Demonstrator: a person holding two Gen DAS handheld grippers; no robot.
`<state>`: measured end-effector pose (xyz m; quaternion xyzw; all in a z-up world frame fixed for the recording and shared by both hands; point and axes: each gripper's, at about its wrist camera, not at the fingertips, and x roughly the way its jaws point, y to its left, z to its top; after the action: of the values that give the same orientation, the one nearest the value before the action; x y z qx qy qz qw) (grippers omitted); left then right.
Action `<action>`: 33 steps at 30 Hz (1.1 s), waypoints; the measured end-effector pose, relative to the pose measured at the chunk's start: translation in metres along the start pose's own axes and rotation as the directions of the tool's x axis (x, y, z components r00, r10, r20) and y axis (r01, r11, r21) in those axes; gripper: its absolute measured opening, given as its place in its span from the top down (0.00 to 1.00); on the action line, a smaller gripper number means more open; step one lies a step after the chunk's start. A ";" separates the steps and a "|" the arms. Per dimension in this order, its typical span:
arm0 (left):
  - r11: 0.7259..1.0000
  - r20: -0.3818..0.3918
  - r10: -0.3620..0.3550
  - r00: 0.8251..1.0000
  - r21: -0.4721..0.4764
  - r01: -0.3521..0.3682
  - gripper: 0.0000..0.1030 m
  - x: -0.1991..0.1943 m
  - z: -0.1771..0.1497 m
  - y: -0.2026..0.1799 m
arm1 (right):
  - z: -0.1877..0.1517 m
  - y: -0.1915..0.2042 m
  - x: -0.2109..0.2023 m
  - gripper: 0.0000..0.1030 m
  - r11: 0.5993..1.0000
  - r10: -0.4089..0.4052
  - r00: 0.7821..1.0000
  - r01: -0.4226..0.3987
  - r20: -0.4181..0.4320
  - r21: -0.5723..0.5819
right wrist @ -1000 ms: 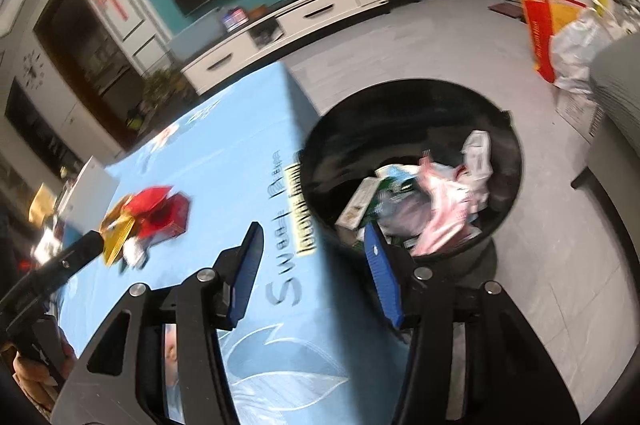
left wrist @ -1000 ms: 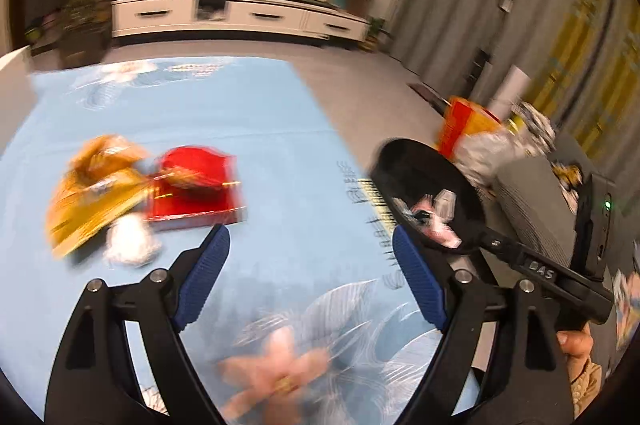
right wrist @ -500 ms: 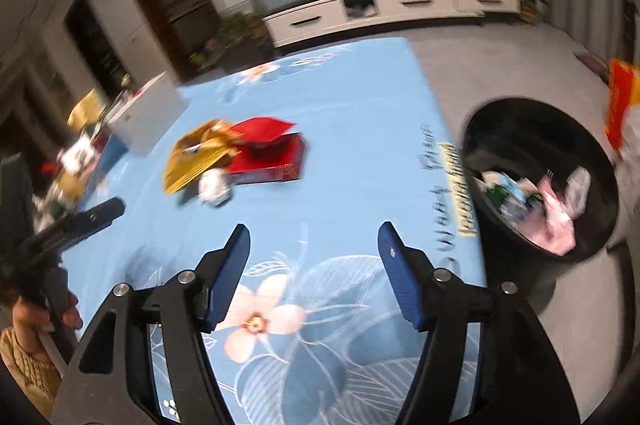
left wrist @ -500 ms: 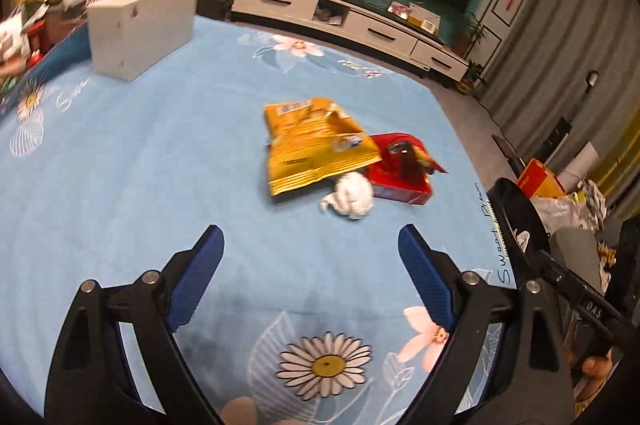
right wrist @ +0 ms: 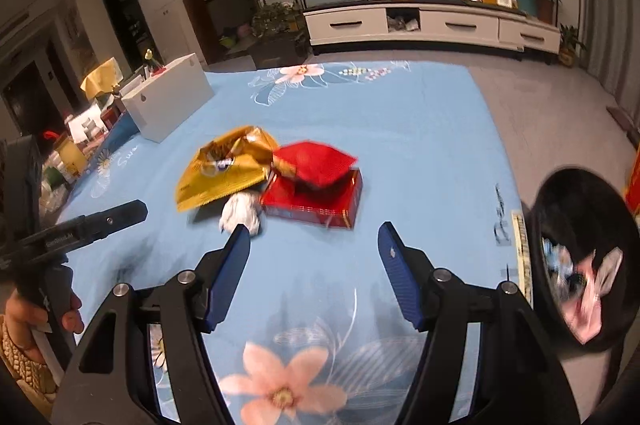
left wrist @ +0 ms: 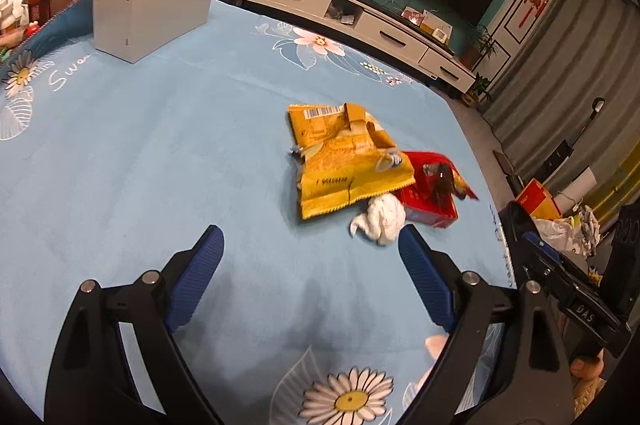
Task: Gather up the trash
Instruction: 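Grasp the yellow chip bag with the left tool while the right tool grasps the red packet, then lift the chip bag and red packet and carry both toward the black bin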
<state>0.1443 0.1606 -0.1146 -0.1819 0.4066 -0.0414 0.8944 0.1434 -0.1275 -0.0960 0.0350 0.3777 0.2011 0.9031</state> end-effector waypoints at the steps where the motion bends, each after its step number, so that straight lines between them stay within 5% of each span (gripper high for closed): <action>1: 1.000 0.003 -0.002 1.000 -0.001 0.002 0.14 0.003 0.004 -0.001 | 0.005 0.002 0.004 0.36 1.000 0.001 1.000 -0.001 0.004 -0.020; 16: 0.999 -0.005 0.016 1.000 0.031 -0.016 0.15 0.066 0.054 -0.032 | 0.038 0.017 0.073 0.36 0.968 -0.018 0.999 0.009 -0.035 -0.252; 18: 0.999 -0.014 0.024 1.000 0.040 -0.023 0.16 0.073 0.055 -0.035 | 0.038 0.019 0.079 0.43 0.962 -0.020 0.999 0.010 -0.034 -0.273; 22: 0.998 -0.044 0.039 0.998 0.059 -0.037 0.25 0.085 0.055 -0.038 | 0.036 0.020 0.090 0.60 0.953 -0.039 0.998 0.021 -0.055 -0.301; 24: 0.997 -0.053 0.044 0.998 0.064 -0.041 0.32 0.088 0.054 -0.038 | 0.035 0.019 0.092 0.77 0.952 -0.049 0.997 0.028 -0.063 -0.305; 26: 0.997 -0.056 0.040 0.998 0.068 -0.036 0.52 0.086 0.052 -0.038 | 0.034 0.016 0.091 0.84 0.954 -0.052 0.997 0.033 -0.057 -0.297; 29: 0.996 -0.051 0.039 0.998 0.078 -0.035 0.74 0.085 0.050 -0.039 | 0.034 0.012 0.087 0.92 0.963 -0.043 0.998 0.028 -0.051 -0.268; 33: 0.997 -0.042 0.017 0.999 0.082 -0.013 0.84 0.080 0.047 -0.039 | 0.033 0.009 0.077 0.94 0.970 -0.046 0.999 0.039 -0.021 -0.241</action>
<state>0.2357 0.1198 -0.1293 -0.1413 0.4247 -0.0551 0.8925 0.2122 -0.0862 -0.1215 -0.0856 0.3631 0.2265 0.8997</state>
